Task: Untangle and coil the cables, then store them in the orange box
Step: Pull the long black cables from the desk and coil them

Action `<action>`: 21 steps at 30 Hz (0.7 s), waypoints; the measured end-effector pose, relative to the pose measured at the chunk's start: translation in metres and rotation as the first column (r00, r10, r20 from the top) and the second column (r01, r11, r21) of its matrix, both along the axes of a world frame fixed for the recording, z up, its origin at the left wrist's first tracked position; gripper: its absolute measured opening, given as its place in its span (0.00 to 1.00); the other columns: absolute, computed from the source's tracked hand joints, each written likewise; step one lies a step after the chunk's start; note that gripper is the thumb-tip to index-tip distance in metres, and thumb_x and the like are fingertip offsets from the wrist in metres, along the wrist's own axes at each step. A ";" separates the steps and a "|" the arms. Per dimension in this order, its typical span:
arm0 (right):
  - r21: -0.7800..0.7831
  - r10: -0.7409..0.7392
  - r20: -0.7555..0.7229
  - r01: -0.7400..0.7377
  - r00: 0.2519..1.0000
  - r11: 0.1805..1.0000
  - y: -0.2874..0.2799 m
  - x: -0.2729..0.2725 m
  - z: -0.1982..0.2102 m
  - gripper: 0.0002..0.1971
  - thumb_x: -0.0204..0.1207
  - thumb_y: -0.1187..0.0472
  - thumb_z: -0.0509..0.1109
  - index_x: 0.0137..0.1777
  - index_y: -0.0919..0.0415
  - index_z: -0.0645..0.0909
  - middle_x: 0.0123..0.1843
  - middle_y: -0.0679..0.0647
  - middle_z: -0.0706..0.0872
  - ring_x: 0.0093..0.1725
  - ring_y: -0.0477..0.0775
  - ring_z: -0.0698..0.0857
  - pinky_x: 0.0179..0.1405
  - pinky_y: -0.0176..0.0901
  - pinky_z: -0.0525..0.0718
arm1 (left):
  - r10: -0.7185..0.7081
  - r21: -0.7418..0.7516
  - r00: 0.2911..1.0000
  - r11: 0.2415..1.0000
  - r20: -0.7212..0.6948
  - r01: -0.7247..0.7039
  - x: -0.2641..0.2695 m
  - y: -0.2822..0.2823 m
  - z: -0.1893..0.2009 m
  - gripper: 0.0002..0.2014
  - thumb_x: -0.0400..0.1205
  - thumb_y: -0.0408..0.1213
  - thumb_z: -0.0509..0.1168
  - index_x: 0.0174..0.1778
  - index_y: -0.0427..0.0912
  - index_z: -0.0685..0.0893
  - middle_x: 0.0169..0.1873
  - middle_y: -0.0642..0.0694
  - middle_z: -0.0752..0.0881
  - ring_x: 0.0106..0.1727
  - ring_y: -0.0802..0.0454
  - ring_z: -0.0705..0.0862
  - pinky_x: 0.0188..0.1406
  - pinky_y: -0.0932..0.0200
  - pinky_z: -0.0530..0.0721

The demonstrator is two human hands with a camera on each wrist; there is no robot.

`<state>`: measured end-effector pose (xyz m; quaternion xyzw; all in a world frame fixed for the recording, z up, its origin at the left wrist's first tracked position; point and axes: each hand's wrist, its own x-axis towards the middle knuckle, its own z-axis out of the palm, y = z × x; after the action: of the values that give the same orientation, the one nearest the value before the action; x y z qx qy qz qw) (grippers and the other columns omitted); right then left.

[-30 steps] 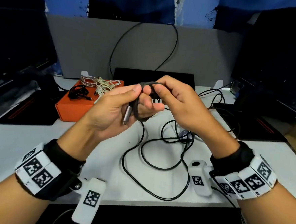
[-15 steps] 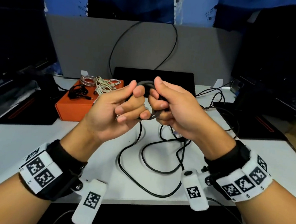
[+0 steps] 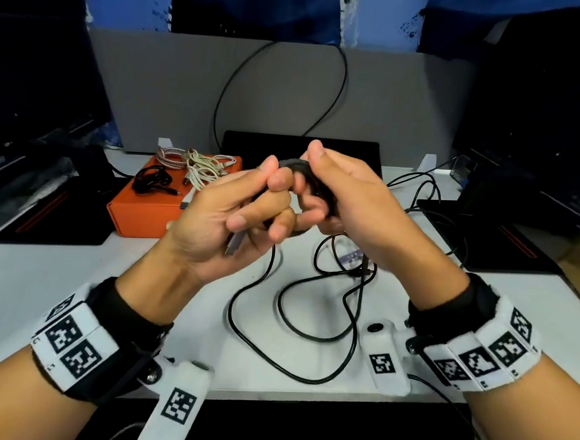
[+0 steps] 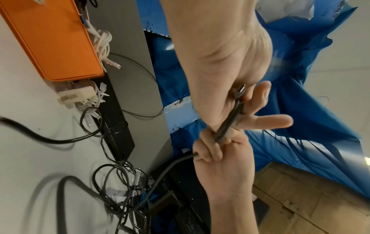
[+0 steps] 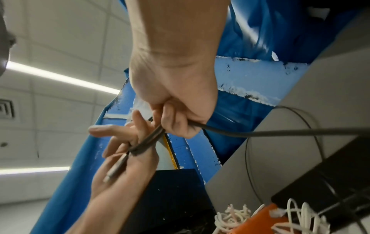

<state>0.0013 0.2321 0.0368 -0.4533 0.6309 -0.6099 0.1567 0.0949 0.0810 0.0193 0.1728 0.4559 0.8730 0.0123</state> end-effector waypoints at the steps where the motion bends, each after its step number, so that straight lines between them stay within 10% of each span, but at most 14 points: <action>1: -0.016 -0.041 -0.088 0.040 0.995 0.999 0.000 -0.004 -0.002 0.21 0.94 0.52 0.54 0.50 0.64 0.81 0.31 0.50 0.76 0.25 0.43 0.67 0.24 0.32 0.64 | 0.042 0.028 0.999 0.999 -0.006 -0.042 0.000 0.001 0.002 0.17 0.91 0.41 0.53 0.43 0.40 0.82 0.13 0.55 0.74 0.22 0.56 0.82 0.57 0.57 0.88; 4: 0.001 -0.200 -0.488 0.230 0.849 0.973 -0.003 -0.016 -0.013 0.15 0.94 0.56 0.56 0.71 0.56 0.82 0.38 0.44 0.85 0.33 0.39 0.79 0.37 0.28 0.72 | 0.161 0.087 0.987 0.983 -0.013 -0.159 0.000 -0.006 0.008 0.20 0.92 0.40 0.50 0.58 0.34 0.85 0.16 0.55 0.74 0.22 0.61 0.79 0.48 0.66 0.86; 7: 0.197 -0.143 -0.589 0.313 0.795 0.929 -0.006 -0.028 -0.023 0.20 0.93 0.53 0.56 0.82 0.39 0.73 0.34 0.46 0.85 0.32 0.39 0.80 0.37 0.32 0.72 | 0.350 0.176 0.935 0.925 -0.059 -0.336 -0.004 -0.021 0.017 0.20 0.92 0.34 0.51 0.72 0.21 0.76 0.31 0.49 0.79 0.31 0.59 0.85 0.54 0.60 0.88; 10: 0.441 0.057 -0.622 0.290 0.781 0.850 -0.002 -0.030 -0.024 0.20 0.93 0.51 0.56 0.82 0.35 0.72 0.30 0.27 0.80 0.32 0.33 0.78 0.36 0.36 0.71 | 0.551 0.212 0.824 0.828 -0.134 -0.520 -0.007 -0.044 0.027 0.17 0.94 0.34 0.50 0.67 0.21 0.75 0.43 0.44 0.81 0.43 0.55 0.91 0.60 0.55 0.87; 13: 0.533 0.215 -0.606 0.191 0.766 0.824 -0.002 -0.020 -0.018 0.19 0.93 0.54 0.59 0.80 0.39 0.78 0.29 0.25 0.80 0.35 0.24 0.78 0.39 0.27 0.71 | 0.696 -0.071 0.664 0.673 -0.273 -0.736 -0.010 -0.049 0.025 0.14 0.95 0.36 0.49 0.65 0.29 0.73 0.43 0.48 0.92 0.46 0.49 0.93 0.62 0.46 0.87; 15: 0.551 0.298 -0.631 0.144 0.717 0.822 -0.005 -0.015 -0.018 0.15 0.91 0.52 0.62 0.73 0.45 0.84 0.36 0.34 0.85 0.39 0.28 0.80 0.43 0.36 0.75 | 0.672 -0.386 0.575 0.430 -0.467 -0.816 -0.014 -0.042 0.012 0.14 0.95 0.37 0.49 0.72 0.33 0.69 0.49 0.47 0.94 0.47 0.47 0.94 0.59 0.39 0.90; 18: 0.466 0.246 -0.681 0.148 0.690 0.873 -0.002 -0.015 -0.015 0.10 0.88 0.51 0.67 0.59 0.50 0.90 0.34 0.38 0.85 0.37 0.35 0.81 0.39 0.37 0.76 | 0.440 -0.680 0.644 0.097 -0.626 -0.727 -0.014 -0.038 -0.003 0.18 0.94 0.42 0.52 0.80 0.45 0.70 0.45 0.59 0.93 0.37 0.49 0.93 0.41 0.34 0.90; 21: 0.254 0.033 -0.681 0.193 0.732 0.948 0.006 -0.023 -0.004 0.07 0.86 0.53 0.72 0.50 0.51 0.91 0.34 0.38 0.86 0.36 0.41 0.83 0.38 0.38 0.78 | 0.294 -0.831 0.851 0.232 -0.435 -0.505 -0.010 -0.042 0.000 0.15 0.93 0.45 0.53 0.54 0.48 0.86 0.32 0.47 0.90 0.27 0.42 0.82 0.34 0.36 0.84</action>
<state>-0.0221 0.2377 0.0331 -0.5858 0.7505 -0.3032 -0.0416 0.0853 0.0393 0.0198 0.0926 0.8933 0.4099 -0.1595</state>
